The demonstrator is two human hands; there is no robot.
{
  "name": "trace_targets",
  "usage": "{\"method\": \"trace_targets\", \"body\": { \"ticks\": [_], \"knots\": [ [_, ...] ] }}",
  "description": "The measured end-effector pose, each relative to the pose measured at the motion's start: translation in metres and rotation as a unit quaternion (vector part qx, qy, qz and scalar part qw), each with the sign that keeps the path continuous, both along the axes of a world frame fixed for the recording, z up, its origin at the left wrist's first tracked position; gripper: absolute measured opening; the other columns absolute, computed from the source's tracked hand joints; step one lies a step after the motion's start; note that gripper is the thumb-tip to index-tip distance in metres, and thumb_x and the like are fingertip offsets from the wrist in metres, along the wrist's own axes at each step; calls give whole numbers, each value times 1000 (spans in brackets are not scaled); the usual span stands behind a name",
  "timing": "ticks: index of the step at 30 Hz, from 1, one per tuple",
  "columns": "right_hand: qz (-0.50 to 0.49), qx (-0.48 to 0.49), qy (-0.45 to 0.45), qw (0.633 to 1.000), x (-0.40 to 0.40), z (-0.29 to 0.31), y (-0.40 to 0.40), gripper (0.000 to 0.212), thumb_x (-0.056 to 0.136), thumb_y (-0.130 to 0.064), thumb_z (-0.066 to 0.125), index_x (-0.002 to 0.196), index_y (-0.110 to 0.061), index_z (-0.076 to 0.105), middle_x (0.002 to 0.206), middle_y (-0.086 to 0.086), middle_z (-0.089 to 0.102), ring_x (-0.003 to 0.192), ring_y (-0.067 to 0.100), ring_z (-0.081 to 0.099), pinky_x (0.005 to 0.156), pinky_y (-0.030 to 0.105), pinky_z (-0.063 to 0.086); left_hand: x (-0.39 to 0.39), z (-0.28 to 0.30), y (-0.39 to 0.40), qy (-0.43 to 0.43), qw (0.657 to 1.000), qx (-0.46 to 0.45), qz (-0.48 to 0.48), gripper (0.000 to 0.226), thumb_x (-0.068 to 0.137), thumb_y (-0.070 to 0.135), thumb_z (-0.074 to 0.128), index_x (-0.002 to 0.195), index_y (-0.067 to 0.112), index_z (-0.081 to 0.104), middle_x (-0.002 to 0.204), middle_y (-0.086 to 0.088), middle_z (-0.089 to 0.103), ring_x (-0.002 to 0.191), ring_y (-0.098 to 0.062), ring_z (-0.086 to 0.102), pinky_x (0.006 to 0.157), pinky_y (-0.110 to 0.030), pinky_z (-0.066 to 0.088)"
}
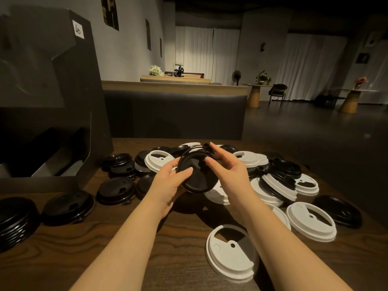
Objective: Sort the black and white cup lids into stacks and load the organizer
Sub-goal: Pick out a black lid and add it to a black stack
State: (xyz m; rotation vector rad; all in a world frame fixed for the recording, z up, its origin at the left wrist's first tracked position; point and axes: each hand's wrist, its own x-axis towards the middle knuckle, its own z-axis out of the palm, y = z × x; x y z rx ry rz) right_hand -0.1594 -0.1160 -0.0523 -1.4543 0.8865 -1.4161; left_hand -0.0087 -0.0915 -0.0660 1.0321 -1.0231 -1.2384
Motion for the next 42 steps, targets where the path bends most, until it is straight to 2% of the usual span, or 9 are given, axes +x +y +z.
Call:
{"method": "trace_targets", "body": {
  "ticks": [8, 16, 20, 22, 27, 34, 36, 40, 42],
  "knots": [
    [6, -2, -26, 1000, 1, -1, 2, 27, 86, -10, 65, 101, -32, 65, 102, -14, 66, 91, -6, 61, 65, 7, 49, 1, -6, -1, -31, 999, -16, -41, 52, 81, 14, 71, 129, 20, 53, 122, -6, 65, 114, -23, 61, 98, -46, 51],
    [3, 31, -60, 998, -1, 1, -3, 50, 86, -15, 66, 129, -33, 46, 104, -16, 62, 96, 1, 60, 76, 16, 54, -1, -5, -1, -12, 999, -19, -43, 49, 81, 12, 71, 127, 18, 55, 117, -6, 67, 110, -23, 65, 95, -43, 53],
    [42, 75, 32, 996, -3, 0, -7, 39, 88, -20, 65, 124, -27, 55, 120, 0, 62, 112, 15, 58, 81, 24, 51, 5, -6, -7, 34, 999, -30, 27, 54, 83, 13, 69, 133, 21, 51, 124, -6, 64, 112, -22, 63, 95, -43, 53],
    [54, 85, 48, 994, -1, -3, -6, 38, 91, -14, 60, 127, -26, 55, 122, 2, 62, 112, 15, 60, 78, 24, 55, 6, -9, -9, -28, 998, -44, 46, 67, 82, 16, 72, 141, 28, 42, 133, -2, 57, 120, -22, 56, 98, -46, 50],
    [44, 76, 85, 993, -1, -9, -6, 45, 96, -14, 52, 139, -24, 45, 120, -3, 63, 103, 6, 62, 73, 19, 55, 3, -8, -8, -91, 994, -28, 52, 58, 82, 21, 72, 134, 27, 48, 128, -1, 60, 117, -22, 58, 94, -47, 53],
    [-16, 54, 175, 983, 2, 2, -6, 49, 93, -20, 58, 140, -17, 44, 135, 0, 53, 127, 16, 48, 101, 30, 45, -4, -6, -1, -129, 986, 25, 102, 43, 90, 38, 61, 129, 21, 57, 124, -2, 63, 114, -21, 59, 96, -43, 52],
    [-13, 62, 166, 984, 7, 17, -2, 43, 94, -22, 57, 136, -19, 48, 129, 0, 56, 125, 19, 51, 98, 34, 48, -1, 2, 1, -160, 980, 31, 118, 59, 82, 53, 61, 131, 19, 56, 128, -4, 61, 116, -23, 58, 94, -44, 53],
    [69, 180, 92, 977, 40, 31, 18, 66, 90, -28, 63, 146, -25, 28, 138, 3, 43, 118, 24, 52, 91, 39, 51, 25, 21, 12, -83, 981, 45, 170, 50, 93, 33, 58, 139, 16, 47, 135, -8, 54, 118, -28, 57, 83, -41, 58],
    [96, 243, 38, 964, 68, 28, 30, 60, 92, -22, 61, 143, -23, 30, 133, 6, 50, 110, 25, 60, 85, 39, 53, 46, 24, 22, -58, 978, 56, 192, 49, 92, 33, 61, 136, 15, 49, 132, -11, 57, 113, -28, 61, 80, -43, 59]
  ]
}}
